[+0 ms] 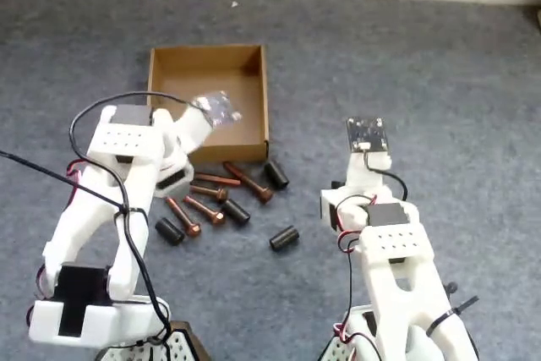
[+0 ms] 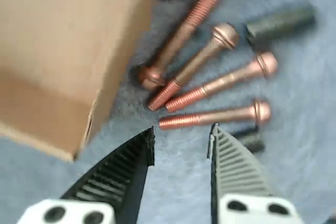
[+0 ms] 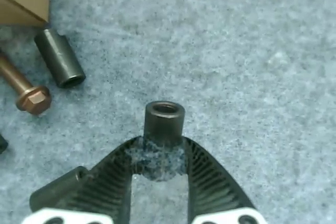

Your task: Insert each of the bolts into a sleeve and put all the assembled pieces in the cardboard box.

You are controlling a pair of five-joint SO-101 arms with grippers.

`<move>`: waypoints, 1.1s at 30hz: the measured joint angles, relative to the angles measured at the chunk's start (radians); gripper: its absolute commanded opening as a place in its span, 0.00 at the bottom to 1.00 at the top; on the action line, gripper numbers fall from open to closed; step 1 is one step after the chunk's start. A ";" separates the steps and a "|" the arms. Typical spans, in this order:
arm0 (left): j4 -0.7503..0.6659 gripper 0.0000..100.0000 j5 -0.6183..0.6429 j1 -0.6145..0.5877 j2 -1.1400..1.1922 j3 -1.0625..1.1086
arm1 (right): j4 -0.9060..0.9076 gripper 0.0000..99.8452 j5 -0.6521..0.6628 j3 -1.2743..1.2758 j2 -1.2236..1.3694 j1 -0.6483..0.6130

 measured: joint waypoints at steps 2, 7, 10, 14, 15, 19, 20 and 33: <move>0.011 0.17 -0.176 -0.005 0.005 -0.003 | 0.000 0.00 0.000 0.000 0.000 0.000; 0.018 0.17 -0.370 -0.009 0.005 0.017 | 0.000 0.00 0.000 0.000 0.000 0.000; 0.018 0.17 -0.384 -0.009 0.005 0.060 | 0.000 0.00 0.000 0.000 0.000 0.000; 0.018 0.17 -0.391 -0.008 0.005 0.084 | 0.000 0.00 0.000 0.000 0.000 0.000; 0.018 0.17 -0.391 -0.009 0.005 0.091 | 0.000 0.00 0.000 0.000 0.000 0.000; 0.018 0.17 -0.391 -0.008 0.005 0.138 | 0.000 0.00 0.000 0.000 0.000 0.000; 0.018 0.17 -0.391 -0.008 0.005 0.149 | 0.000 0.00 0.000 0.000 0.000 0.000; -0.181 0.17 -0.394 0.074 -0.006 0.264 | 0.000 0.00 0.000 0.000 0.000 0.005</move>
